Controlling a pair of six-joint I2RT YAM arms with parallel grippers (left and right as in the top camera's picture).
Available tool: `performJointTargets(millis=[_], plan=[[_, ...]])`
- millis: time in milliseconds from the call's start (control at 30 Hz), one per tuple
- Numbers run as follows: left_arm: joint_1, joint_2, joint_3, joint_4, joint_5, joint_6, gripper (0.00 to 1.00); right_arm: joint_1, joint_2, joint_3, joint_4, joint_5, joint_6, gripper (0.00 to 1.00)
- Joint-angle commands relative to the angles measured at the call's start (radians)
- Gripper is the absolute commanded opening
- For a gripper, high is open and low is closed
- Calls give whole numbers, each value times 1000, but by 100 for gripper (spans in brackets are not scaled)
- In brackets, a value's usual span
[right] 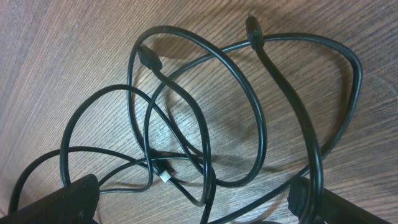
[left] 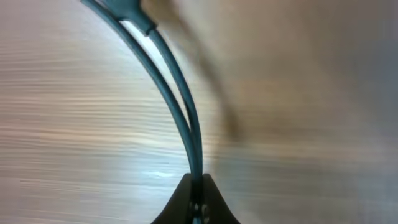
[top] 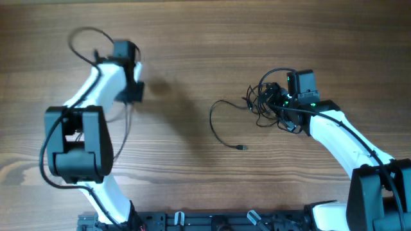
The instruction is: Untangle cables
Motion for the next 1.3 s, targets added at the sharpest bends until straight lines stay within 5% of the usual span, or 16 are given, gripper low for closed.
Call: performJointTargets(millis=[0,200,300,367,600,633,667,700,867,967,1133,1267], plan=[[114,-12,278,55,-61,-134,4,4,11,1,1,2,-19,100],[333,-4,375,558,-37,-133,4,4,11,1,-3,-2,-19,100],[450,68,375,843,151,-134,4,4,11,1,-1,-2,-16,100],[492,164,375,901,248,-181,4,4,11,1,-1,-10,-15,100],[478,452,375,753,275,-187,8,4,11,1,6,-66,60,100],[478,452,375,746,275,-199,21,4,11,1,6,-66,60,100],[477,427,376,747,268,-247,72,4,11,1,6,-66,60,100],[478,382,376,744,268,-295,100,4,11,1,10,-66,60,100],[446,81,376,587,274,-409,100,4,11,1,32,-66,42,100],[375,-53,376,390,405,-425,100,1,5,8,82,-129,-100,100],[185,-85,375,168,864,-425,100,-86,-126,22,63,-79,-99,100],[-44,-79,354,-79,823,-568,100,-170,-195,22,-42,194,-95,100]])
